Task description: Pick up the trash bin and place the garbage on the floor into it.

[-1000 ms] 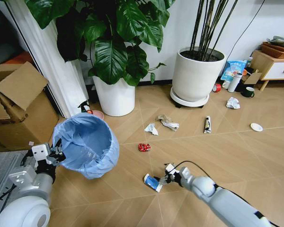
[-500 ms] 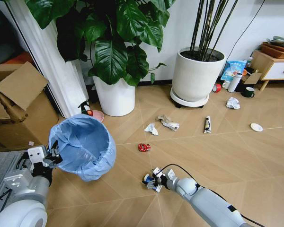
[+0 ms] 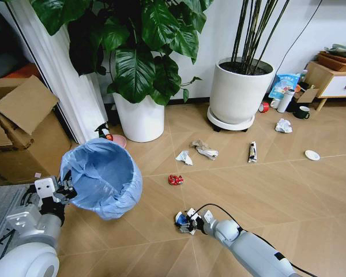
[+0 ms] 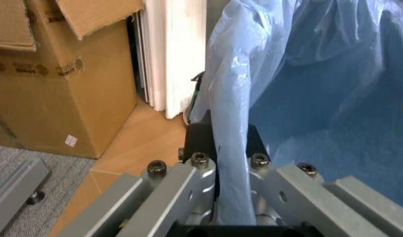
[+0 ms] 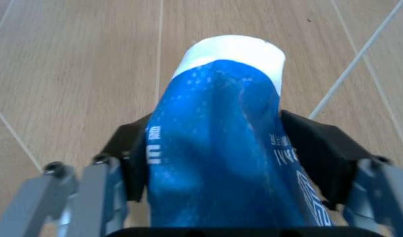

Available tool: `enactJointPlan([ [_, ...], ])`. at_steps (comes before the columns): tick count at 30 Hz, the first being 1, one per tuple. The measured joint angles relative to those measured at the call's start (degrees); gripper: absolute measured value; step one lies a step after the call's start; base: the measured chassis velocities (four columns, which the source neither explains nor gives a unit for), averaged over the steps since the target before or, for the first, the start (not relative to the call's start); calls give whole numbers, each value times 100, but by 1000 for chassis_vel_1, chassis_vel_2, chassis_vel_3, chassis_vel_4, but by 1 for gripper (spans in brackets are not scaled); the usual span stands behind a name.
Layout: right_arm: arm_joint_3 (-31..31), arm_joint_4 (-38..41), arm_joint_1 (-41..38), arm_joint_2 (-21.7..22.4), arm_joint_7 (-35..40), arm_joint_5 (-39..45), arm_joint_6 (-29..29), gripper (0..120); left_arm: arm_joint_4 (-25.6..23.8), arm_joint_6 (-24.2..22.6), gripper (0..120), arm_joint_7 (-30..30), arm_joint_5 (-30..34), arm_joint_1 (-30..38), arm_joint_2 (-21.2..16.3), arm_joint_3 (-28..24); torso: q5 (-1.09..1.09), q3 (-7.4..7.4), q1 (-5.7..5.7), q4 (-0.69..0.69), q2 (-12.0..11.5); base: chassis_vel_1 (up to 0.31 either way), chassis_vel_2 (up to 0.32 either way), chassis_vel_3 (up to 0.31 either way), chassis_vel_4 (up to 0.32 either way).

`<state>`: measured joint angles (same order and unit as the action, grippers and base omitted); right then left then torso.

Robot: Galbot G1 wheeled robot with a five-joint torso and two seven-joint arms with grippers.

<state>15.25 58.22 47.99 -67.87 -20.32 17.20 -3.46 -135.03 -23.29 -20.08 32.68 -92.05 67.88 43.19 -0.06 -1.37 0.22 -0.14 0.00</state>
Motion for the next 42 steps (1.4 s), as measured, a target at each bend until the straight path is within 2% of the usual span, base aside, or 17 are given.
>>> enactJointPlan([
  [1,0,0,0,0,0,0,0,65,0,0,0,0,0,0,0,0,0,0,0,0,0,0,0,0,0],
  [5,-84,-28,54,-67,-4,-72,27,47,0,-16,0,-5,1,-4,-22,1,0,1,0,0,1,0,0,0,0],
  [17,-264,87,208,-47,87,-92,13,19,-15,-36,0,-10,26,-5,-72,2,2,0,0,1,1,0,0,0,0],
  [23,-408,293,303,6,240,-27,-72,10,-46,-41,0,-10,37,-20,-96,3,4,-2,0,2,0,0,0,0,0],
  [27,-689,892,453,227,438,297,-187,10,-69,-47,0,-10,41,-47,-115,3,5,-2,0,2,0,0,0,0,0],
  [29,-969,1511,583,534,582,625,-323,10,-69,-51,0,-6,41,-43,-148,-39,2,-2,0,1,0,0,0,0,0],
  [35,-1410,2244,740,901,691,824,-370,10,-59,-71,0,3,45,-27,-200,-90,2,-1,0,1,0,0,0,0,0],
  [39,-1965,3543,900,1354,816,1199,-538,10,75,-121,0,49,51,2,-269,-169,4,-1,0,0,0,0,0,0,0],
  [40,-1965,3543,900,1354,816,1199,-538,10,75,-121,0,49,51,2,-269,-169,4,-1,0,0,0,0,0,0,0],
  [42,-2108,4250,832,1560,899,1471,-693,10,191,-194,0,87,70,63,-328,-238,-3,0,0,0,0,0,0,0,0],
])
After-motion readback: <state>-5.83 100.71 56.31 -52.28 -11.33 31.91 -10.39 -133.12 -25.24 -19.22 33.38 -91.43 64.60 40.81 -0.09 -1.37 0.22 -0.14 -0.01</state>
